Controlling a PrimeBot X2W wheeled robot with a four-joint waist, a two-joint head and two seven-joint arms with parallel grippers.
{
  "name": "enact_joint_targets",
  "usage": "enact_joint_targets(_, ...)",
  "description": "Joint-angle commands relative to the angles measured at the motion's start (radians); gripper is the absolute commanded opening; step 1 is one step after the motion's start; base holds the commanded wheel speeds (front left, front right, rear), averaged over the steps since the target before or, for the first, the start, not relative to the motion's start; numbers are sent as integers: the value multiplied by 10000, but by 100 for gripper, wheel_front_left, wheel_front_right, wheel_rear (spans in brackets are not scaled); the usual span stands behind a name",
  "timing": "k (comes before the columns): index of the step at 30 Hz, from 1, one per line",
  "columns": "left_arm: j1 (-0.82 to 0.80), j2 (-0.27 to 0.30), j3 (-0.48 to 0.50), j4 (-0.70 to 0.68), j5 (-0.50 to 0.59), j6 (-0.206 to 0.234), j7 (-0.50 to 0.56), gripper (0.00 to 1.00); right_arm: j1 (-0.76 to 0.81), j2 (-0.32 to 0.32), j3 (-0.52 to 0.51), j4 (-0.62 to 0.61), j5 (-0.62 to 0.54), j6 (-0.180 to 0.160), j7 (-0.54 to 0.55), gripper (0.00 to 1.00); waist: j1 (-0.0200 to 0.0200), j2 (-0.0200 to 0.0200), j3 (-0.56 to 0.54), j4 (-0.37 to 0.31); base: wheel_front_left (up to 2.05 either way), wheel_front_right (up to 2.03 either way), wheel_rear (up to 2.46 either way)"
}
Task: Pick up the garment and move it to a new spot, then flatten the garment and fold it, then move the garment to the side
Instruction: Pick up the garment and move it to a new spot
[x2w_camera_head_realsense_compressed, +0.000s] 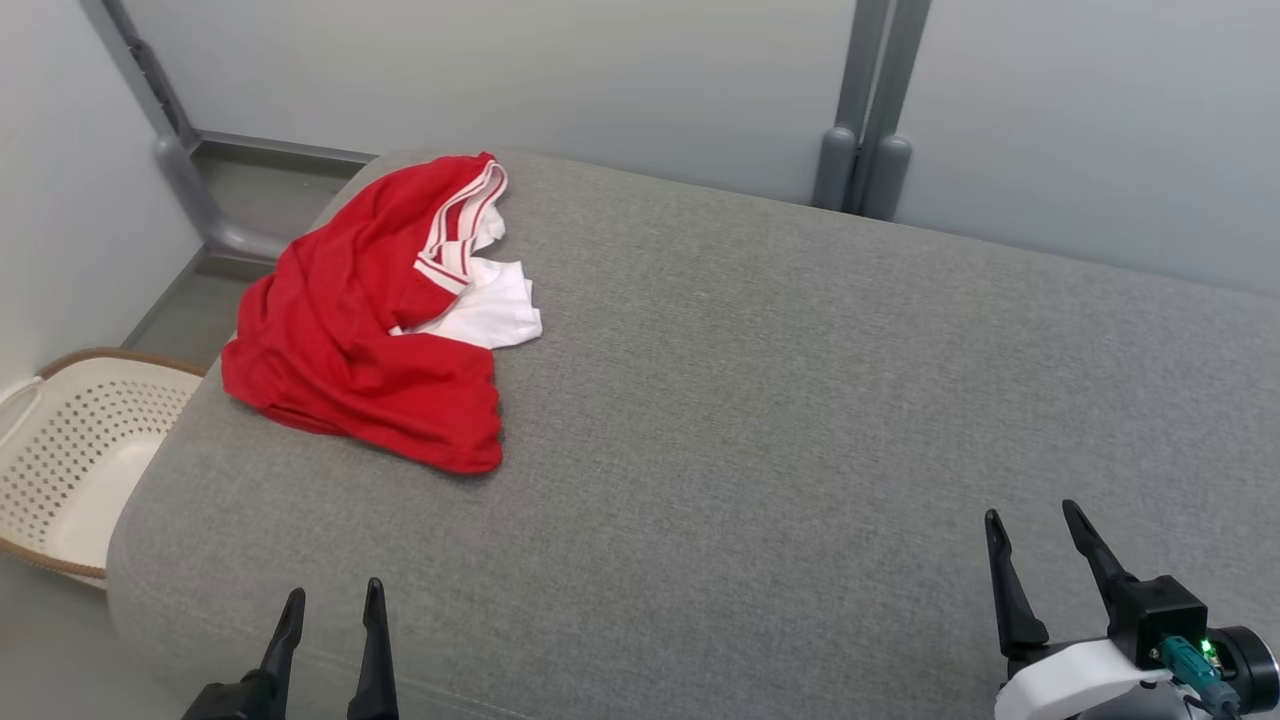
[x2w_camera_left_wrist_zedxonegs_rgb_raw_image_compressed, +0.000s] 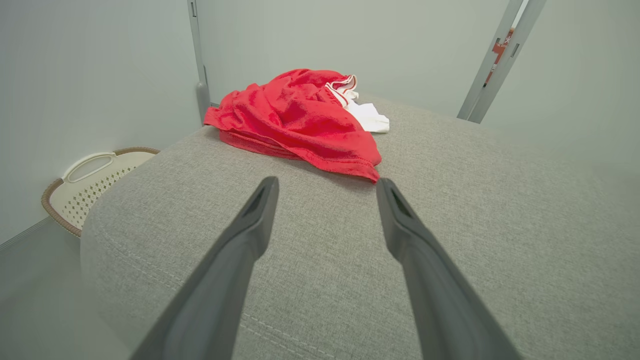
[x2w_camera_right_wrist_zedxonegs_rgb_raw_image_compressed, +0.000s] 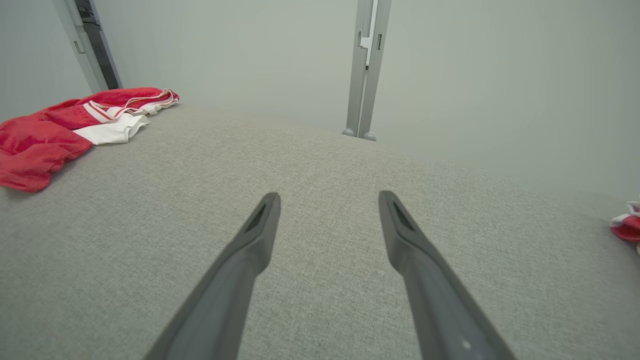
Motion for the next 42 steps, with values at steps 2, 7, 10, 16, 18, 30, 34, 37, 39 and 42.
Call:
enact_joint_targets(2,82,25,88,-74,-1,9,5,100,-62,-27,51,42,76,-15,-25,100,0,0,-87,551,0,0,0)
enact_joint_targets(7,-287,23,221,-204,-5,-33,5,100,-99,-30,133,99,62,-15,-25,100,0,0,227,289,0,0,0)
enact_joint_targets(10,-571,21,260,-108,-92,-108,5,100,-211,-30,96,83,-28,-15,-25,100,0,0,533,54,0,0,0)
enact_joint_targets(16,-1828,18,120,1134,-123,-284,5,100,-690,-31,23,-51,-408,-15,-25,100,0,0,1606,-466,0,0,0)
enact_joint_targets(18,-2554,68,60,1859,-190,-321,6,100,-871,-30,18,-38,-554,-15,-25,100,0,0,2006,-607,0,0,0)
enact_joint_targets(30,-6839,802,324,5399,-1042,-357,1673,100,-2366,-28,78,-124,-1157,-15,-25,100,0,0,4820,-1230,0,0,0)
enact_joint_targets(34,-7637,972,464,6344,-1166,-225,2012,100,-2660,-28,90,4,-1179,-15,-25,100,0,0,5236,-1279,0,0,0)
enact_joint_targets(37,-7884,1092,403,7095,-1266,-272,2420,64,-2735,-29,114,205,-1083,-15,1,100,0,0,5235,-1330,0,0,0)
enact_joint_targets(39,-7841,1060,287,7386,-1340,-341,2524,0,-2732,-42,119,356,-1005,-17,12,100,0,0,5102,-1350,0,0,0)
enact_joint_targets(42,-7772,1112,215,7517,-1538,-413,2364,0,-2581,-65,102,568,-872,-20,43,100,0,0,4749,-1319,0,0,0)
